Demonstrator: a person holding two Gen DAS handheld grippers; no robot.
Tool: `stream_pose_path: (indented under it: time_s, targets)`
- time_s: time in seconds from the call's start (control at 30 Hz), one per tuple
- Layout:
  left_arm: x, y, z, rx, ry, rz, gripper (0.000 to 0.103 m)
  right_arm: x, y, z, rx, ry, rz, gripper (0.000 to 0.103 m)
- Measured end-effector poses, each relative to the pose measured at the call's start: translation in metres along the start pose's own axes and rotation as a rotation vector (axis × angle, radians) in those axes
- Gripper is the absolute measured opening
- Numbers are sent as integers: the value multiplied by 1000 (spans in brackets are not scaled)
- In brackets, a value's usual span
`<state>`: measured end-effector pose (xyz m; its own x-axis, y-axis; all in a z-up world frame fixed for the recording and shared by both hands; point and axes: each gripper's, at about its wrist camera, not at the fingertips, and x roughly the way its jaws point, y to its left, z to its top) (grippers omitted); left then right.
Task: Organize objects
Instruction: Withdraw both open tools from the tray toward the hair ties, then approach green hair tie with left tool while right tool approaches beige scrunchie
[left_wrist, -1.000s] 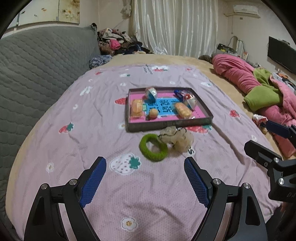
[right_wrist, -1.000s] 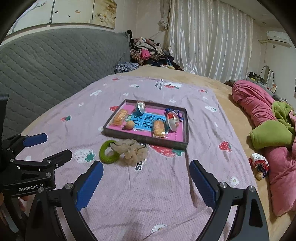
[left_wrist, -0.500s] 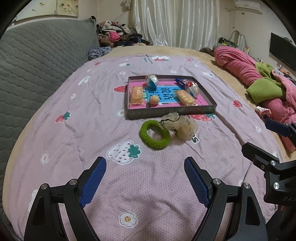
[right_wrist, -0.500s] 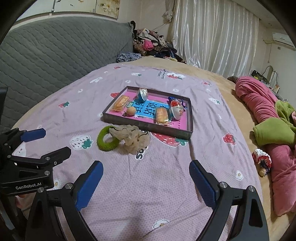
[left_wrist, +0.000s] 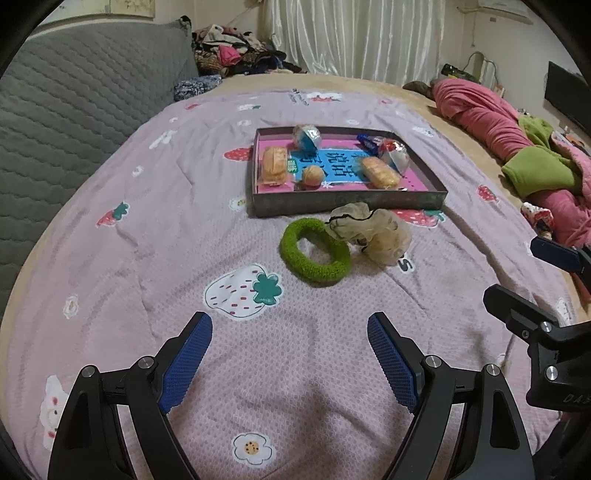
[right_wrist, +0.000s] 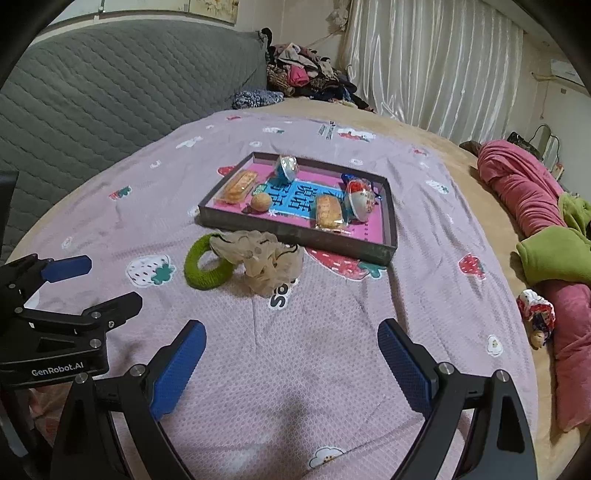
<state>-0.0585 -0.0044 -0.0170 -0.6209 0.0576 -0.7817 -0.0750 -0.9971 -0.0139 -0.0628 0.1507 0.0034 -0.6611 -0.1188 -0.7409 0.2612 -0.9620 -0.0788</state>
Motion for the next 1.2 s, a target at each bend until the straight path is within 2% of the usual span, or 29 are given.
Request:
stream_pose_path:
  time_s: [0.63, 1.2]
  targets:
    - [50, 9, 15, -24, 49, 3, 87, 47, 1, 7, -14, 49, 7, 94]
    - [97, 16, 46, -40, 82, 9, 87, 93, 5, 17, -44, 73, 3, 94]
